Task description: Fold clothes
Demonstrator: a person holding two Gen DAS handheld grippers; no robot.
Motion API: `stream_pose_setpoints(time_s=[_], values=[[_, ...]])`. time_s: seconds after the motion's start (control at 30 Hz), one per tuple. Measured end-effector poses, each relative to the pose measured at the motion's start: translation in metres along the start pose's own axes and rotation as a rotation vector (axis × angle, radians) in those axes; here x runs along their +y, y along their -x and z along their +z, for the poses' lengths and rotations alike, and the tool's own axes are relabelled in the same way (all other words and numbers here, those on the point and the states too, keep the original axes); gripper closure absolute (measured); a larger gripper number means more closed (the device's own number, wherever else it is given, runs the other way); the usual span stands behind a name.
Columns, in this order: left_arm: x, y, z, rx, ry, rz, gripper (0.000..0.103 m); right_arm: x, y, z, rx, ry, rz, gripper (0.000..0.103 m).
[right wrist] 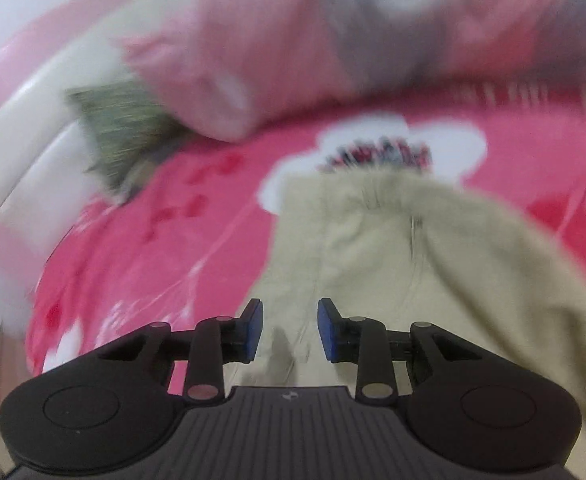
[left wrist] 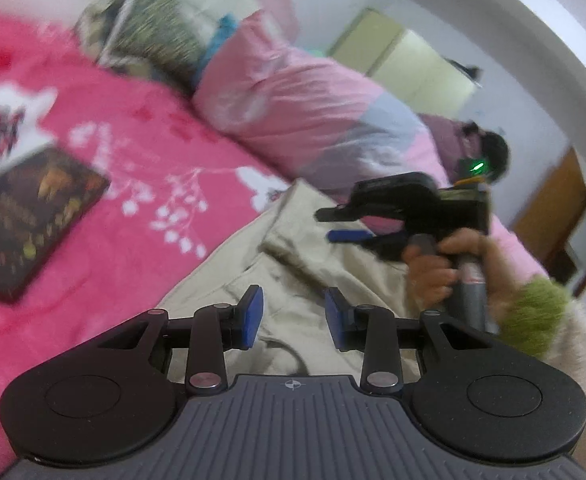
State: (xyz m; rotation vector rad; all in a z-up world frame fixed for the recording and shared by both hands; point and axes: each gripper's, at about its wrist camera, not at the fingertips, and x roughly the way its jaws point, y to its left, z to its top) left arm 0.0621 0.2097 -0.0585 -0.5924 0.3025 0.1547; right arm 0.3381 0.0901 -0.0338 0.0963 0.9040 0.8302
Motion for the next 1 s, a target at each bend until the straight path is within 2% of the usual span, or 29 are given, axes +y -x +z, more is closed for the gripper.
stream_pose_setpoints(time_s=[0.1, 0.2, 0.3, 0.33, 0.53, 0.7, 0.83, 0.93, 1.0], values=[[-0.008, 0.003, 0.0, 0.07, -0.067, 0.01, 0.068, 0.018, 0.043, -0.022, -0.013, 0.177, 0.021, 0.071], [-0.006, -0.009, -0.002, 0.123, -0.024, 0.019, 0.068, 0.031, 0.055, -0.043, -0.005, 0.313, -0.005, 0.071], [0.001, -0.029, -0.002, 0.167, 0.052, 0.073, 0.069, 0.043, 0.057, -0.064, 0.003, 0.432, -0.048, 0.071], [0.004, -0.033, -0.002, 0.173, 0.075, 0.082, 0.069, 0.044, 0.054, -0.065, 0.004, 0.43, -0.053, 0.071], [0.009, -0.047, 0.001, 0.158, 0.165, 0.149, 0.069, 0.037, 0.042, -0.058, -0.044, 0.405, -0.039, 0.07], [0.009, -0.052, -0.005, 0.113, 0.207, 0.176, 0.069, 0.03, 0.034, -0.052, -0.087, 0.424, -0.014, 0.07], [0.0, -0.06, -0.007, 0.112, 0.144, 0.23, 0.071, 0.031, 0.013, -0.047, -0.07, 0.52, -0.026, 0.07], [-0.01, -0.062, -0.012, 0.1, 0.066, 0.309, 0.087, 0.038, -0.008, -0.046, -0.039, 0.618, -0.032, 0.07], [-0.013, -0.064, -0.013, 0.091, 0.043, 0.338, 0.091, 0.043, -0.023, -0.045, -0.01, 0.68, -0.048, 0.071]])
